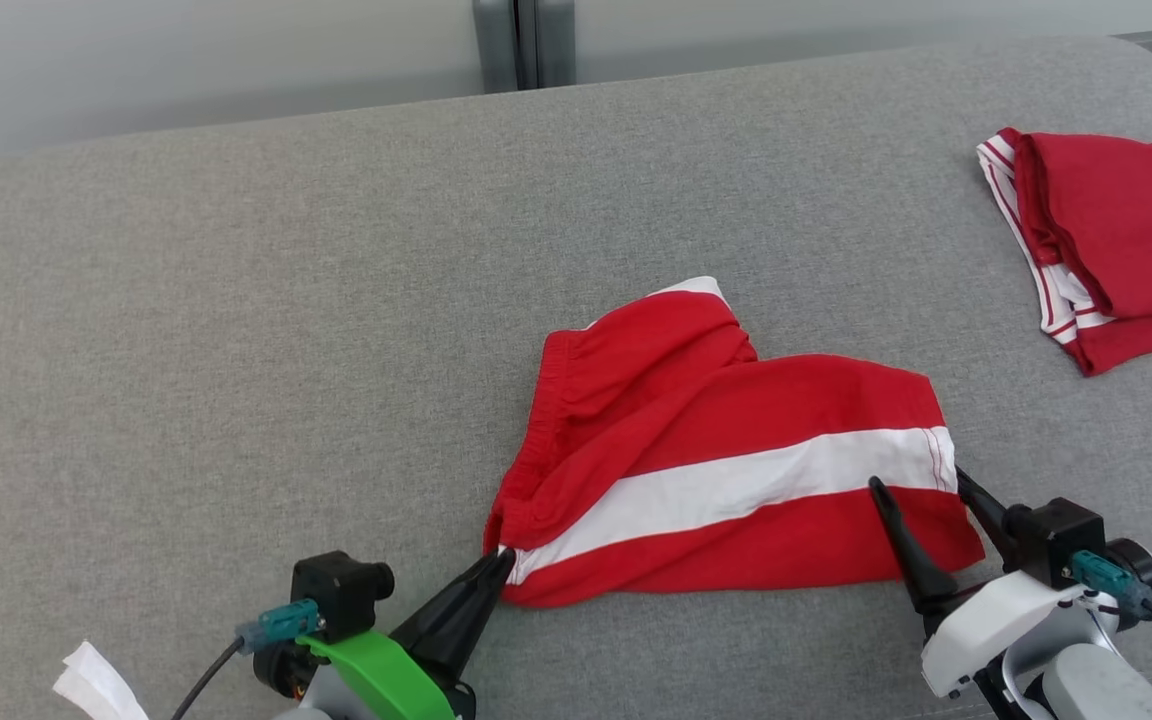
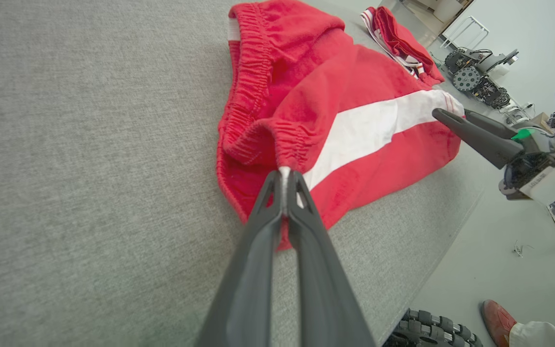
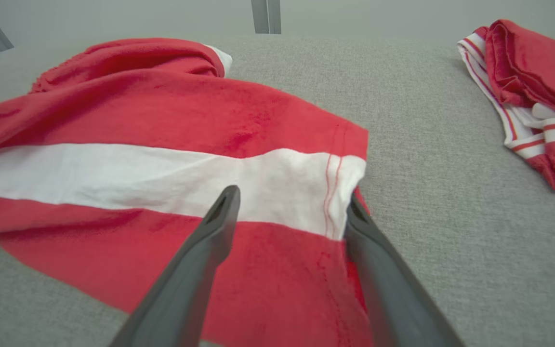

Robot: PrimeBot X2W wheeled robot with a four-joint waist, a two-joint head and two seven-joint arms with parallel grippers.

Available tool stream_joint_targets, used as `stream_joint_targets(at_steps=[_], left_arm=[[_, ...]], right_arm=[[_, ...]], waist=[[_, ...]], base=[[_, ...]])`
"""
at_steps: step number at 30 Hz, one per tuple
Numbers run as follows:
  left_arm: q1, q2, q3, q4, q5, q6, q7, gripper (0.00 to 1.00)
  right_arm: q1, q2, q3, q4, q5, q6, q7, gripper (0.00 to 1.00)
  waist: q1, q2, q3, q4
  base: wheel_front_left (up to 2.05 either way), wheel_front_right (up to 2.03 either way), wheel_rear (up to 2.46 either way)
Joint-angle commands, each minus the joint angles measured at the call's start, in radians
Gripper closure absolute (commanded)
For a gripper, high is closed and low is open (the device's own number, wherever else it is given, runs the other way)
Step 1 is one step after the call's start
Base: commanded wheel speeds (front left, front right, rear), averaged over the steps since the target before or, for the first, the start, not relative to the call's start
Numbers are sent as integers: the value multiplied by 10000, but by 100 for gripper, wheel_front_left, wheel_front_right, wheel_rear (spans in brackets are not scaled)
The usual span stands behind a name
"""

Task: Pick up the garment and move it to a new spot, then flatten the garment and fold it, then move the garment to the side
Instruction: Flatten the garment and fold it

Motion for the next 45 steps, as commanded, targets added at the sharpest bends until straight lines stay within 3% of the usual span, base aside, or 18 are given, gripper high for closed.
stream_joint_targets(at_steps=[1, 6, 10, 19, 28, 35, 37, 38, 39, 42, 43, 44, 45], left_arm=[[152, 18, -4, 37, 107, 36, -9, 100], [214, 72, -30, -12, 71, 90, 20, 100], [285, 140, 34, -53, -5, 124, 4, 100], [58, 157, -66, -59, 93, 72, 133, 100], [-185, 33, -130, 11, 149, -38, 181, 100], [-295, -11, -105, 90, 157, -46, 175, 100], [-313, -23, -104, 122, 141, -64, 171, 100], [-318, -30, -111, 135, 134, -79, 170, 100], [-317, -37, -108, 149, 124, -91, 164, 100], [-301, -53, -105, 178, 114, -97, 150, 100], [-292, -54, -99, 179, 116, -94, 138, 100], [-286, -52, -94, 180, 119, -88, 130, 100], [-284, -49, -78, 174, 122, -76, 122, 100]], right_arm=[[224, 9, -136, -89, -172, -11, -26, 0], [788, 53, -605, -318, -473, -11, -26, 0], [823, 96, -485, -501, -81, -11, -26, 0], [-46, -172, -436, 511, 554, -11, -26, 0], [-1005, -455, 447, 1623, 1393, -11, -26, 0], [-1373, -506, 911, 1826, 1717, -11, -25, 0], [-1418, -521, 989, 1864, 1786, -11, -27, 23], [-1419, -520, 1027, 1886, 1826, -11, -27, 27], [-1423, -523, 1064, 1904, 1856, -11, -27, 45], [-1470, -535, 1135, 1943, 1950, -11, -27, 73], [-1493, -537, 1159, 1969, 1989, -11, -27, 91], [-1512, -543, 1176, 1991, 2007, -11, -27, 100], [-1548, -547, 1186, 2013, 2015, -11, -27, 100]], waist=[[0, 0, -62, -19], [0, 0, -172, -74], [0, 0, -198, -202], [0, 0, -227, -122], [0, 0, -28, 93], [0, 0, 45, 238], [0, 0, 35, 265], [0, 0, 21, 276], [0, 0, 6, 283], [0, 0, -31, 292], [0, 0, -40, 289], [0, 0, -45, 284], [0, 0, -43, 275]], base=[[0, 0, 0], [0, 0, 0], [0, 0, 0], [0, 0, 0], [0, 0, 0], [0, 0, 0], [0, 0, 0], [0, 0, 0], [0, 0, 0], [0, 0, 0], [0, 0, 0], [0, 0, 0], [0, 0, 0]])
